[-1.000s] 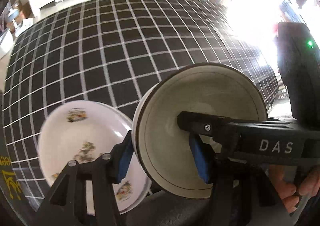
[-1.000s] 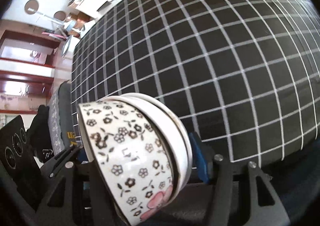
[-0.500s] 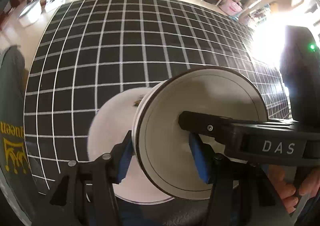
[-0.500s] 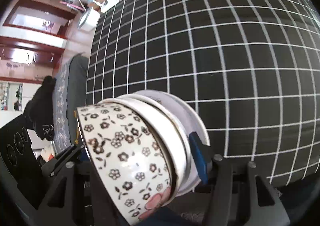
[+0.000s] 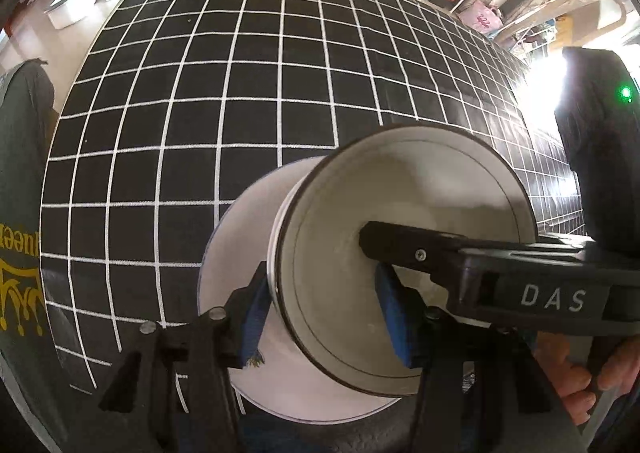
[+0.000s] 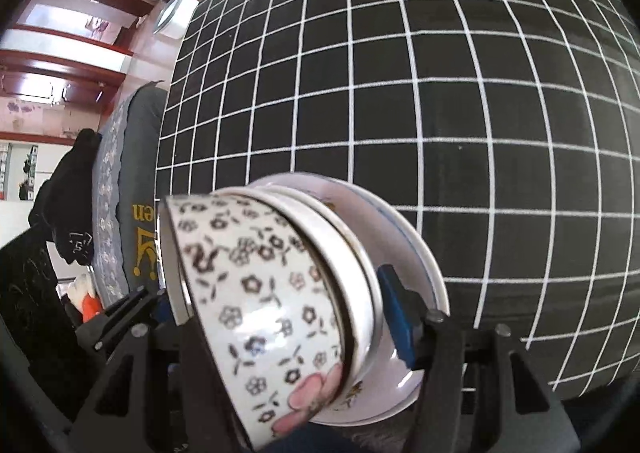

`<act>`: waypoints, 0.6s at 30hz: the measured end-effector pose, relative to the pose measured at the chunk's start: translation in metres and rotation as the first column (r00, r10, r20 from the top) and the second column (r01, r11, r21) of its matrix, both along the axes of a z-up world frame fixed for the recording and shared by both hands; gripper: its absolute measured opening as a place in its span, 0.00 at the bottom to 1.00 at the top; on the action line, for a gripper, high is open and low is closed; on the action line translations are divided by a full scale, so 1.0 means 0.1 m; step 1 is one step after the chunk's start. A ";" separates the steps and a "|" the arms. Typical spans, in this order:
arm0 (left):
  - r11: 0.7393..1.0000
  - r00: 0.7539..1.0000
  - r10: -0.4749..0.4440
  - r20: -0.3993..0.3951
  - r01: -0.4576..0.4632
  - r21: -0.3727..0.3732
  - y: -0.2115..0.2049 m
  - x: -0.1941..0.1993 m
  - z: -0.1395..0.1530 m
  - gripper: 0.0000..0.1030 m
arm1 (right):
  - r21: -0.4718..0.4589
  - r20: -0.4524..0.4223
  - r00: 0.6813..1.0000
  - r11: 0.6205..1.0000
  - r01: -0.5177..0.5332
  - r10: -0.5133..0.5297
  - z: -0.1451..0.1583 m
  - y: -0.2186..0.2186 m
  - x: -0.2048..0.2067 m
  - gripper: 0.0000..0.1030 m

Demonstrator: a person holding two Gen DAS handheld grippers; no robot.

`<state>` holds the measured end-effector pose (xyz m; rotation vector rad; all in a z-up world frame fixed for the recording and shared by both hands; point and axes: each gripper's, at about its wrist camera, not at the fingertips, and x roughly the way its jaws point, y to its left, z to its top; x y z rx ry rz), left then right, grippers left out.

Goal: Organize plates and bowls
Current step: 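Lift the bowl stack with the right tool and lower it onto the plate stack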

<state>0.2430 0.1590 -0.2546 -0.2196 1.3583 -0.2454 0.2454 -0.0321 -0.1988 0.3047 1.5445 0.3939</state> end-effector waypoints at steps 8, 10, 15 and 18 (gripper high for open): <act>1.000 1.000 -0.008 0.006 0.008 -0.009 0.01 -0.05 -0.01 0.48 | 0.002 -0.010 1.000 1.000 -0.020 0.020 0.00 -0.06 0.01 0.59; 1.000 1.000 0.001 0.008 -0.001 0.014 0.01 -0.06 0.00 0.48 | -0.007 0.015 0.999 0.999 -0.033 0.033 0.07 -0.08 0.00 0.59; 0.999 1.000 0.025 -0.001 -0.025 0.030 0.03 -0.07 0.02 0.48 | -0.024 0.066 0.996 0.998 -0.051 0.052 0.19 -0.13 -0.04 0.59; 0.999 1.000 0.017 0.006 -0.017 0.040 -0.01 -0.08 0.05 0.48 | -0.013 0.074 0.996 0.999 -0.046 0.047 0.17 -0.19 -0.10 0.59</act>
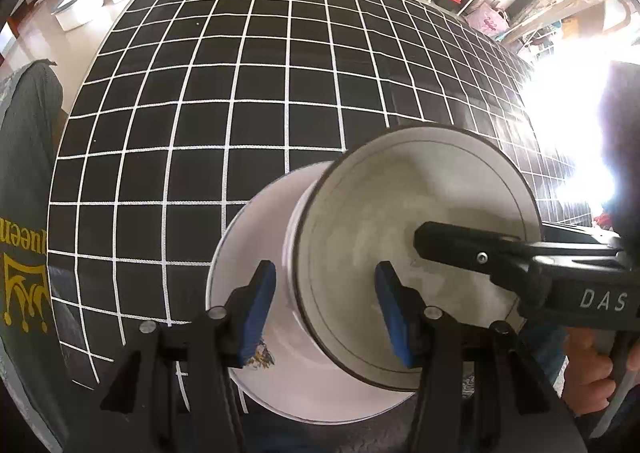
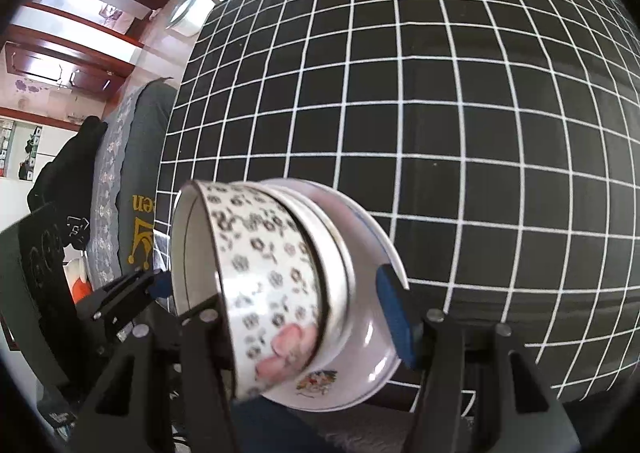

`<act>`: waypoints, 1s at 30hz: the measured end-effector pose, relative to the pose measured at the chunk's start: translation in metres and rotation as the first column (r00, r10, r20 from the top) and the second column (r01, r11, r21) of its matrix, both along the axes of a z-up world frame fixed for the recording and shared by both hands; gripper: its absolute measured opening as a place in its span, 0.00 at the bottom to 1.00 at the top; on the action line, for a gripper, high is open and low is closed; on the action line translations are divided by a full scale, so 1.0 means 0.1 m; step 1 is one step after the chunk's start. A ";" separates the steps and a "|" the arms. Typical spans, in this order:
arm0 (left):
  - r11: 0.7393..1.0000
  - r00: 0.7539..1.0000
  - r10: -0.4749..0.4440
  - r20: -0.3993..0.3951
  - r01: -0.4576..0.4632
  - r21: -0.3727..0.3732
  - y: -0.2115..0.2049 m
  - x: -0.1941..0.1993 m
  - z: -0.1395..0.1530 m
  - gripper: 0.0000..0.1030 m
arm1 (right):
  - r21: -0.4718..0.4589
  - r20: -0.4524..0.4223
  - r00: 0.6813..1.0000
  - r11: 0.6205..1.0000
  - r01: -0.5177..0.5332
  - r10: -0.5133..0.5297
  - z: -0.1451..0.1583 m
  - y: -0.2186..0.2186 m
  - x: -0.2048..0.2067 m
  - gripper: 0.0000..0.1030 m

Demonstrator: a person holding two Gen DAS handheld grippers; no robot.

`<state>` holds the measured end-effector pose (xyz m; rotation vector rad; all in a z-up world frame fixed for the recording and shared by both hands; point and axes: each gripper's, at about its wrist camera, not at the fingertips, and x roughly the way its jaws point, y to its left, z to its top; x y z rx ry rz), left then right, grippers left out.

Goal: Organize plates and bowls
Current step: 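Lift the bowl stack with the right tool and lower it onto the plate stack, then open the right tool and withdraw both tools from the stack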

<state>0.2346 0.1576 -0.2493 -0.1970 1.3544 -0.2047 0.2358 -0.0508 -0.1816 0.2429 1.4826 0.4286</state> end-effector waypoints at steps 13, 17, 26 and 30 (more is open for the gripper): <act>1.000 1.000 -0.008 0.015 0.008 0.019 -0.22 0.07 0.08 0.48 | 0.030 0.017 1.000 0.999 0.026 -0.026 0.04 -0.05 -0.06 0.34; 1.000 1.000 -0.005 0.028 0.005 0.025 -0.22 0.04 0.15 0.48 | -0.007 0.047 0.999 1.000 0.016 -0.015 0.08 -0.03 -0.07 0.36; 0.997 0.994 0.024 0.108 -0.032 0.071 -0.20 -0.14 0.50 0.48 | -0.086 0.151 0.988 0.996 0.005 0.008 0.31 -0.01 -0.17 0.43; 0.994 0.984 0.041 0.174 -0.058 0.091 -0.20 -0.27 0.73 0.48 | -0.128 0.239 0.970 0.992 -0.009 0.040 0.51 -0.01 -0.30 0.52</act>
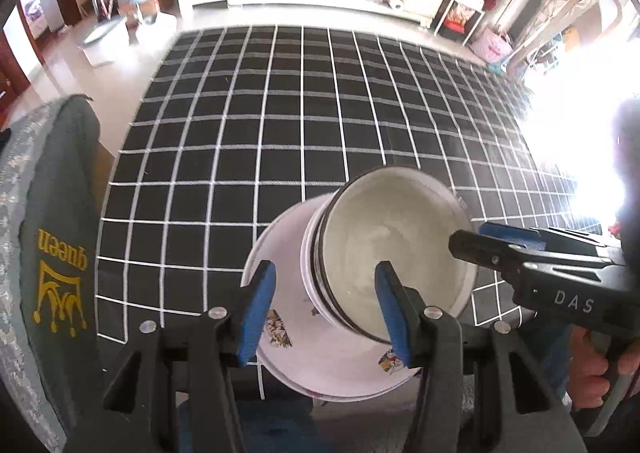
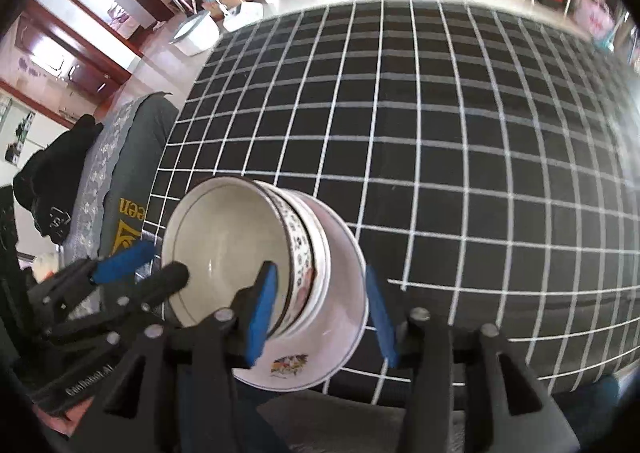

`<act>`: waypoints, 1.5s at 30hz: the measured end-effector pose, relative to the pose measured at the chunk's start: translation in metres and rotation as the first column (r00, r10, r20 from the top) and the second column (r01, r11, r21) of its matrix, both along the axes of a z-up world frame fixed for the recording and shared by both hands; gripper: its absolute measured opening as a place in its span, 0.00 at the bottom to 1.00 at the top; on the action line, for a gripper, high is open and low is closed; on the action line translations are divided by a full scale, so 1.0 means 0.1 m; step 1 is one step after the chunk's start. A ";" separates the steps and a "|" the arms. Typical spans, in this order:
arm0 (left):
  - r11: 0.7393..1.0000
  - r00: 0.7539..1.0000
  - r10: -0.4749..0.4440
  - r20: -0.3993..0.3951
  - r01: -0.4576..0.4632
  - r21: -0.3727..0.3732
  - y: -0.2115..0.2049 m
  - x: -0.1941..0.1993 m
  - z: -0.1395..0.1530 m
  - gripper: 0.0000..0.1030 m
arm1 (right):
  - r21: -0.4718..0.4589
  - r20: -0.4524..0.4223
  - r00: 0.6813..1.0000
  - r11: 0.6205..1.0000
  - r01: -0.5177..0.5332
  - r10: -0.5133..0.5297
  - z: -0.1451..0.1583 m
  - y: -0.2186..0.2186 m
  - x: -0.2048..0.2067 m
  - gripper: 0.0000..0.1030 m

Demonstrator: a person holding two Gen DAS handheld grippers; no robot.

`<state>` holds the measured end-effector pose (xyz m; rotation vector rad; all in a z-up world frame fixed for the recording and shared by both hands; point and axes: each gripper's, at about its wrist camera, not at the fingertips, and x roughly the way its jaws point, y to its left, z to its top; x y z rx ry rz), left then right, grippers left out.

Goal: Organize plates and bowls

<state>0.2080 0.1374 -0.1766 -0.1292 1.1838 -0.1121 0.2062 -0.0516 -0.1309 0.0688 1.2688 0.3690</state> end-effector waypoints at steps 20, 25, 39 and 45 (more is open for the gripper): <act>0.994 0.919 -0.003 0.395 -0.040 0.100 -0.53 -1.08 1.14 0.48 | -0.017 0.338 0.940 0.999 0.046 -0.038 0.86 -0.37 -0.86 0.54; 0.992 0.874 -0.049 0.484 -0.015 0.127 -0.65 -1.37 1.34 0.56 | -0.009 0.435 0.899 0.998 0.064 -0.054 1.01 -0.41 -1.10 0.64; 0.985 0.789 -0.049 0.613 -0.064 0.160 -0.86 -1.91 1.44 0.94 | -0.063 0.710 0.700 0.983 0.172 -0.077 1.27 -0.66 -1.73 1.00; 0.991 0.805 -0.024 0.592 -0.061 0.123 -0.91 -2.01 1.38 1.00 | -0.054 0.669 0.737 0.983 0.176 -0.095 1.19 -0.77 -1.77 1.00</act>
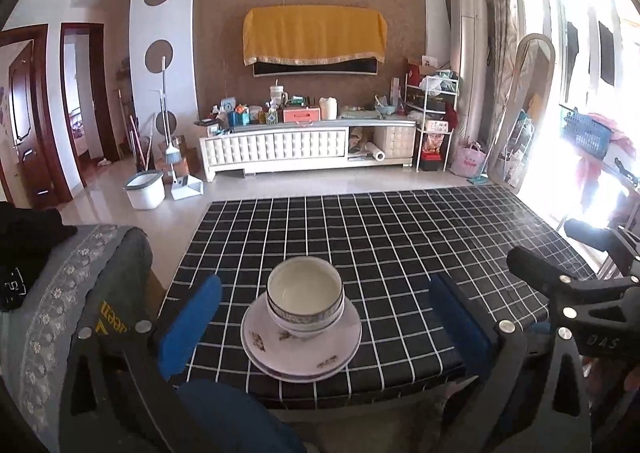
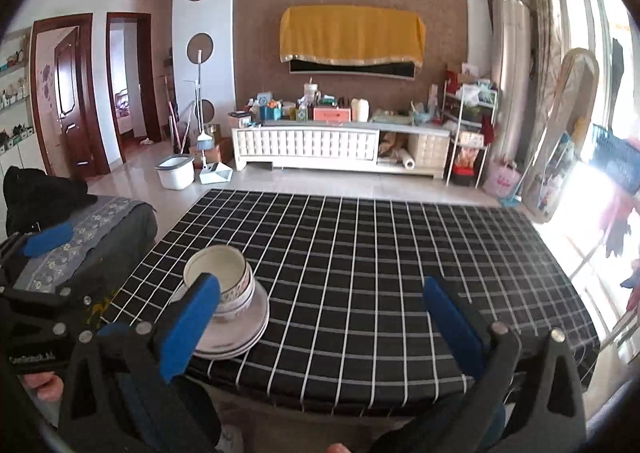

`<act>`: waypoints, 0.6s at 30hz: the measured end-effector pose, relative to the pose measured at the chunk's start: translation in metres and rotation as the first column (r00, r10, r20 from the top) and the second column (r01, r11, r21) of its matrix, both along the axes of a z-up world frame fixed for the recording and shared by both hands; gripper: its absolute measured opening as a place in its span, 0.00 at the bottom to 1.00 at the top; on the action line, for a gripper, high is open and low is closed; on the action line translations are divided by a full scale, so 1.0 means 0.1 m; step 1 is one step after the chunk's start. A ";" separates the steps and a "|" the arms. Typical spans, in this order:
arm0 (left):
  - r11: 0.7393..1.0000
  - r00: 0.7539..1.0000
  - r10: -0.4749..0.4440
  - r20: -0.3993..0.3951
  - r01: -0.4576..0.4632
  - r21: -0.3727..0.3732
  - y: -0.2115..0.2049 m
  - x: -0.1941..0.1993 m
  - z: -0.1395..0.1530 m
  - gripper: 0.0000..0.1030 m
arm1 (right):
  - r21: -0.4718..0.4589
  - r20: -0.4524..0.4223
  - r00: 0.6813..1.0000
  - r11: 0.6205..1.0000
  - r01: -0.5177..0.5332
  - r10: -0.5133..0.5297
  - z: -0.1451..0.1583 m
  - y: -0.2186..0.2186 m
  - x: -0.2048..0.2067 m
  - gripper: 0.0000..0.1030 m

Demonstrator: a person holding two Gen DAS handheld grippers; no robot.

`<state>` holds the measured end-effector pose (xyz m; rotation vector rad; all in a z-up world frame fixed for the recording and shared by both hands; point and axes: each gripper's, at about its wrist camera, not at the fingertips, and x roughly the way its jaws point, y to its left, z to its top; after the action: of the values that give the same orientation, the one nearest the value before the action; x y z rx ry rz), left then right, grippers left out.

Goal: Organize plates and bowls

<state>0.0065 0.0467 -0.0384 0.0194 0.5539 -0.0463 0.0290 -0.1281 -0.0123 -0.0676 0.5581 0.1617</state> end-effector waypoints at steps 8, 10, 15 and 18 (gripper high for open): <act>1.000 1.000 -0.011 -0.004 0.011 0.029 -0.09 -0.11 -0.03 1.00 | 0.006 -0.016 1.000 1.000 0.011 -0.011 0.00 -0.09 -0.17 1.00; 0.999 1.000 -0.012 -0.001 0.012 0.034 -0.11 -0.12 -0.02 1.00 | 0.013 -0.016 1.000 1.000 0.012 -0.011 0.00 -0.12 -0.20 1.00; 0.999 1.000 -0.021 -0.005 0.021 0.030 -0.14 -0.14 -0.03 1.00 | 0.007 -0.021 1.000 1.000 0.001 0.000 -0.01 -0.14 -0.22 1.00; 0.999 0.999 -0.037 -0.009 0.037 0.014 -0.14 -0.14 -0.03 1.00 | 0.015 -0.031 1.000 1.000 -0.005 0.005 -0.02 -0.15 -0.22 1.00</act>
<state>-0.0074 0.0329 -0.0409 0.0429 0.5625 -0.0782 0.0070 -0.1427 -0.0141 -0.0525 0.5875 0.1721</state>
